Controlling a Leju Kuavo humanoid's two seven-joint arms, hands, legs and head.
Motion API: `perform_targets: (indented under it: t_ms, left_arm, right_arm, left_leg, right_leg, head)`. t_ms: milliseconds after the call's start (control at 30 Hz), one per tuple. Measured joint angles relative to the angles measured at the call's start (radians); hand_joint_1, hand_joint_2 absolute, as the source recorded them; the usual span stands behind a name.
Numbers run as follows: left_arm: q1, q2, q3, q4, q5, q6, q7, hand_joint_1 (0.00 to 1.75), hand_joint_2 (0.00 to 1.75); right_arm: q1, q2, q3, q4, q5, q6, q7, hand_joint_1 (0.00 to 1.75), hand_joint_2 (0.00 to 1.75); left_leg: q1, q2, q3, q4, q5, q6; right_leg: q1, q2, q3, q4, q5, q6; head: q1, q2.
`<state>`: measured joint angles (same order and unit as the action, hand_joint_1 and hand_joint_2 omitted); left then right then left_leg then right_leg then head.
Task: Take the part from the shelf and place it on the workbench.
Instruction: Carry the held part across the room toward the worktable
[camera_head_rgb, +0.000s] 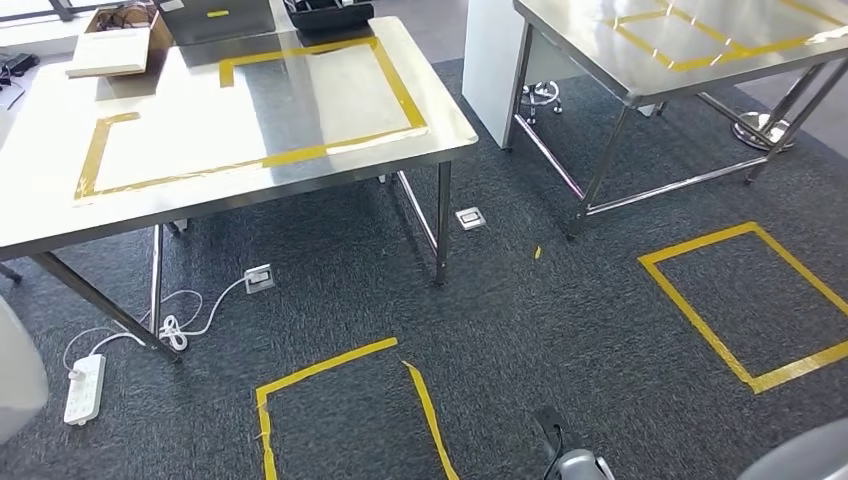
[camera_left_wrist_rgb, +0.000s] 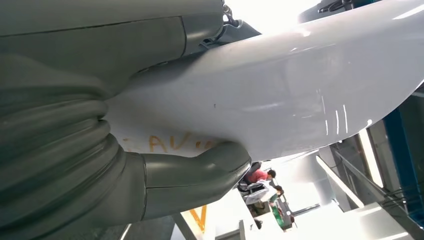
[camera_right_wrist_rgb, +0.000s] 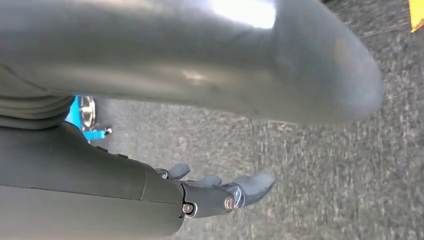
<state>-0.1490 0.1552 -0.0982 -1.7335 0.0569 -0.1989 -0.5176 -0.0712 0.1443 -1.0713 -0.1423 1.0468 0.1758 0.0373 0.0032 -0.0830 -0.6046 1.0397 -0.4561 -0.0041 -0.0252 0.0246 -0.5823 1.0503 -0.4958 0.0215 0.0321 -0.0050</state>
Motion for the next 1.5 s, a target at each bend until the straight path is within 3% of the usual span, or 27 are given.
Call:
perform_targets:
  t_ms: [100,267,467,567,633,733,767,800,833,867,900,967,1067,1100,1167,1200,1267,1300,1333,1367,1467,1500]
  left_arm:
    - [0.005,0.000,0.002,-0.004,0.004,-0.002,0.004,1.75,1.75]
    - [0.010,0.001,0.007,-0.008,0.009,-0.002,0.010,1.75,1.75]
    - [0.019,0.003,0.010,-0.012,0.009,-0.002,0.012,1.75,1.75]
    - [0.023,0.004,0.013,-0.016,0.009,-0.002,0.012,1.75,1.75]
    - [0.026,0.004,0.015,-0.018,0.009,-0.002,0.012,1.75,1.75]
    - [0.032,0.004,0.015,-0.019,0.009,-0.002,0.012,1.75,1.75]
    - [0.035,0.003,0.015,-0.020,0.009,-0.002,0.012,1.75,1.75]
    - [0.038,0.003,0.015,-0.020,0.009,-0.003,0.012,1.75,1.75]
    - [0.040,0.002,0.015,-0.020,0.009,-0.003,0.012,1.75,1.75]
    - [0.040,0.002,0.015,-0.021,0.009,-0.004,0.013,1.75,1.75]
    - [0.040,0.001,0.015,-0.021,0.009,-0.004,0.013,1.75,1.75]
    - [0.039,0.001,0.015,-0.022,0.009,-0.005,0.014,1.75,1.75]
    - [0.037,0.000,0.016,-0.025,0.010,-0.006,0.016,1.75,1.75]
    - [0.037,0.000,0.016,-0.026,0.010,-0.006,0.016,1.75,1.75]
    - [0.035,0.001,0.016,-0.026,0.010,-0.007,0.016,1.75,1.75]
    - [0.035,0.001,0.016,-0.026,0.010,-0.007,0.015,1.75,1.75]
    - [0.038,0.001,0.016,-0.025,0.010,-0.007,0.016,1.75,1.75]
    - [0.038,0.001,0.016,-0.025,0.010,-0.007,0.017,1.75,1.75]
    - [0.039,0.001,0.016,-0.025,0.010,-0.007,0.017,1.75,1.75]
    - [0.039,0.001,0.016,-0.025,0.010,-0.007,0.017,1.75,1.75]
    - [0.042,0.002,0.017,-0.025,0.010,-0.007,0.018,1.75,1.75]
    - [0.043,0.003,0.018,-0.027,0.010,-0.007,0.018,1.75,1.75]
  right_arm:
    - [0.000,0.003,-0.013,0.000,-0.011,0.004,0.022,0.00,0.00]
    - [0.000,0.005,-0.025,0.000,-0.012,-0.004,0.045,0.00,0.00]
    - [0.000,0.005,-0.032,0.000,-0.012,-0.008,0.061,0.00,0.00]
    - [0.000,0.006,-0.034,0.000,-0.012,-0.009,0.061,0.00,0.00]
    - [-0.003,0.006,-0.035,0.000,-0.012,-0.010,0.061,0.00,0.00]
    - [-0.004,0.004,-0.035,-0.001,-0.012,-0.012,0.062,0.00,0.00]
    - [-0.002,0.004,-0.035,-0.001,-0.012,-0.013,0.062,0.00,0.00]
    - [0.000,0.004,-0.036,-0.001,-0.012,-0.014,0.062,0.00,0.00]
    - [0.002,0.004,-0.036,-0.002,-0.013,-0.015,0.062,0.00,0.00]
    - [0.002,0.004,-0.036,-0.002,-0.014,-0.015,0.062,0.00,0.00]
    - [0.003,0.006,-0.037,-0.002,-0.014,-0.016,0.062,0.00,0.00]
    - [0.003,0.008,-0.037,-0.002,-0.016,-0.016,0.062,0.00,0.00]
    - [0.005,0.010,-0.040,-0.002,-0.016,-0.017,0.061,0.00,0.00]
    - [0.006,0.011,-0.041,-0.002,-0.016,-0.017,0.060,0.00,0.00]
    - [0.007,0.011,-0.042,-0.002,-0.016,-0.017,0.059,0.00,0.00]
    - [0.008,0.011,-0.042,-0.002,-0.016,-0.017,0.059,0.00,0.00]
    - [0.010,0.011,-0.043,-0.002,-0.015,-0.017,0.058,0.00,0.00]
    - [0.011,0.011,-0.043,-0.002,-0.014,-0.016,0.057,0.00,0.00]
    - [0.012,0.011,-0.043,-0.002,-0.012,-0.015,0.056,0.00,0.00]
    - [0.012,0.011,-0.043,-0.002,-0.011,-0.013,0.054,0.00,0.00]
    - [0.017,0.019,-0.044,-0.001,-0.009,-0.010,0.049,0.00,0.00]
    - [0.017,0.021,-0.045,0.000,-0.009,-0.009,0.048,0.00,0.00]
  left_leg:
    - [-0.005,-0.001,-0.002,-0.004,0.000,0.020]
    - [-0.006,0.004,0.002,-0.011,-0.001,0.022]
    - [-0.010,0.006,0.001,-0.011,-0.006,0.026]
    - [-0.007,0.008,0.021,-0.036,-0.007,0.027]
    - [-0.002,0.011,0.043,-0.048,-0.009,0.027]
    - [-0.001,0.016,0.052,-0.044,-0.021,0.027]
    - [0.000,0.016,0.055,-0.042,-0.028,0.024]
    - [0.002,0.016,0.060,-0.039,-0.035,0.020]
    - [0.005,0.016,0.068,-0.035,-0.044,0.015]
    - [0.008,0.016,0.074,-0.030,-0.054,0.008]
    - [0.009,0.015,0.080,-0.024,-0.065,0.000]
    - [0.008,0.013,0.085,-0.017,-0.087,-0.017]
    - [0.009,0.016,0.091,0.013,-0.085,-0.033]
    - [0.010,0.028,0.074,0.056,-0.065,-0.039]
    - [0.010,0.059,-0.008,0.178,-0.040,-0.045]
    - [0.010,0.070,-0.059,0.236,-0.050,-0.047]
    - [0.009,0.076,-0.142,0.287,-0.121,-0.044]
    - [0.007,0.077,-0.166,0.276,-0.153,-0.039]
    - [0.004,0.077,-0.180,0.243,-0.165,-0.031]
    - [-0.002,0.078,-0.185,0.190,-0.139,-0.021]
    - [-0.029,0.081,-0.175,0.016,0.106,0.013]
    - [-0.035,0.078,-0.165,-0.014,0.155,0.018]
  right_leg:
    - [0.002,-0.001,-0.001,-0.004,0.003,-0.010]
    - [0.001,0.001,0.001,-0.004,0.002,-0.019]
    - [-0.001,0.001,0.005,-0.007,0.001,-0.015]
    - [0.000,-0.001,0.010,0.008,0.019,-0.003]
    - [0.000,-0.008,-0.012,0.055,-0.006,0.004]
    - [-0.001,-0.012,-0.109,0.214,-0.081,0.016]
    - [-0.002,-0.012,-0.135,0.245,-0.085,0.020]
    - [-0.004,-0.013,-0.144,0.242,-0.069,0.022]
    - [-0.007,-0.014,-0.133,0.200,-0.037,0.026]
    - [-0.012,-0.013,-0.108,0.132,0.003,0.031]
    - [-0.014,-0.010,-0.087,0.074,0.026,0.035]
    - [-0.013,-0.008,-0.059,0.014,0.029,0.023]
    - [-0.008,-0.013,-0.032,0.015,0.006,-0.017]
    - [-0.007,-0.016,-0.016,0.012,-0.004,-0.027]
    - [-0.005,-0.021,0.022,0.005,-0.028,-0.041]
    - [-0.003,-0.024,0.042,0.001,-0.043,-0.044]
    - [0.000,-0.027,0.085,-0.004,-0.075,-0.046]
    - [0.002,-0.027,0.108,-0.006,-0.092,-0.046]
    - [0.003,-0.027,0.134,-0.009,-0.111,-0.046]
    - [0.004,-0.028,0.160,-0.014,-0.129,-0.047]
    - [0.005,-0.029,0.227,-0.052,-0.176,-0.039]
    - [0.006,-0.029,0.251,-0.070,-0.179,-0.034]
  head:
    - [-0.001,0.000]
    - [-0.001,0.000]
    - [-0.001,0.000]
    - [0.001,0.000]
    - [0.001,0.000]
    - [0.002,0.000]
    - [0.002,0.000]
    - [0.002,0.000]
    - [0.002,0.000]
    - [0.002,0.000]
    - [0.002,0.000]
    - [0.002,0.000]
    - [-0.001,0.000]
    - [-0.003,0.000]
    - [-0.005,0.000]
    - [-0.006,0.000]
    - [-0.006,0.000]
    - [-0.006,0.000]
    - [-0.006,0.000]
    - [-0.006,0.000]
    - [-0.014,0.000]
    - [-0.016,0.000]
